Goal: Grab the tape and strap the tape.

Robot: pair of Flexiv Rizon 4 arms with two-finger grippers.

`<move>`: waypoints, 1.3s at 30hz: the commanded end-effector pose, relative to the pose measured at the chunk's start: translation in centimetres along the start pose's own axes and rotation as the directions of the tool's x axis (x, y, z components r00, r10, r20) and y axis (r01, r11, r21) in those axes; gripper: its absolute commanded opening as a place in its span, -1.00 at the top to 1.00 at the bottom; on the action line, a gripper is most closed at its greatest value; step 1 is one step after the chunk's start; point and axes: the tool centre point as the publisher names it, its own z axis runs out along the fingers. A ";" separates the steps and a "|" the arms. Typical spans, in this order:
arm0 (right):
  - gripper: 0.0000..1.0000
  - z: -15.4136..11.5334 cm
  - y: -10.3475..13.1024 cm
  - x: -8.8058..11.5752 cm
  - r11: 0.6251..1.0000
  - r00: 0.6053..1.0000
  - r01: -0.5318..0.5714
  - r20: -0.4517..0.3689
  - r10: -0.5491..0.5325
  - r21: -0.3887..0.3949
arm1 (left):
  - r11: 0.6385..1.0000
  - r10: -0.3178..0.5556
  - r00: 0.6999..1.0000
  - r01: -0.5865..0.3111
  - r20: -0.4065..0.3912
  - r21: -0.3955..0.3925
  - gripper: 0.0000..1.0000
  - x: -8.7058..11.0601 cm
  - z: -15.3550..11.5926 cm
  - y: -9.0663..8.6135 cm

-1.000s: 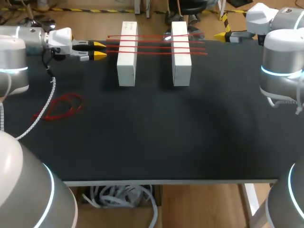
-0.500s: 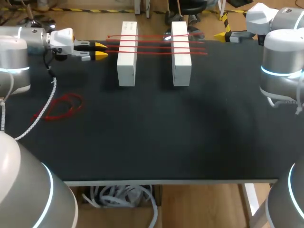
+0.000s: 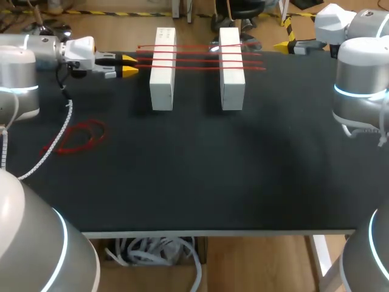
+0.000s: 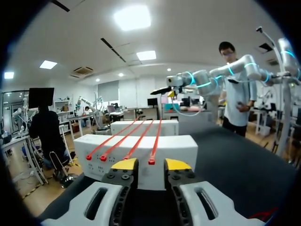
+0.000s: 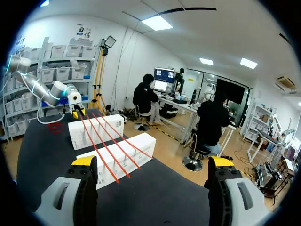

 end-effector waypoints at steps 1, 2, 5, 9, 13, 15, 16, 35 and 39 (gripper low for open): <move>-1.00 -0.1 0.0 -0.1 1.000 1.000 0.000 -0.002 0.000 0.001 | 1.000 0.000 1.000 0.001 -0.005 0.003 0.72 -0.2 0.0 0.3; -1.00 -0.1 0.0 -0.1 1.000 1.000 0.000 -0.002 0.000 0.001 | 1.000 -0.001 1.000 0.001 -0.005 0.003 0.74 -0.2 0.0 0.3; -1.00 -0.1 0.0 -0.1 1.000 1.000 0.000 -0.002 0.000 0.001 | 1.000 -0.002 1.000 0.002 -0.005 0.004 0.88 -0.2 0.1 0.3; -1.00 -0.1 0.0 -0.1 1.000 1.000 0.000 -0.002 0.000 0.001 | 1.000 -0.002 1.000 0.002 -0.009 0.004 1.00 -0.2 0.1 0.3; -1.00 -0.1 0.0 -0.1 1.000 1.000 0.000 -0.002 0.000 0.001 | 1.000 0.001 1.000 -0.001 -0.010 0.006 1.00 -0.1 0.0 0.2; -1.00 -0.1 0.0 -0.1 1.000 1.000 0.000 -0.002 0.000 0.001 | 1.000 0.003 1.000 -0.003 -0.013 0.007 1.00 0.0 0.0 0.2; -1.00 -0.1 0.0 -0.1 1.000 1.000 0.000 -0.002 0.000 0.001 | 1.000 0.003 1.000 -0.003 -0.013 0.006 1.00 0.0 0.0 0.2; -1.00 -0.1 0.0 -0.1 1.000 1.000 0.000 -0.002 0.000 0.001 | 1.000 0.016 1.000 -0.016 -0.021 0.013 0.40 0.2 -0.1 -0.3; -1.00 -0.1 0.0 -0.1 1.000 1.000 0.000 -0.002 0.000 0.001 | 1.000 0.017 1.000 -0.017 -0.024 0.015 0.53 0.2 0.0 -0.4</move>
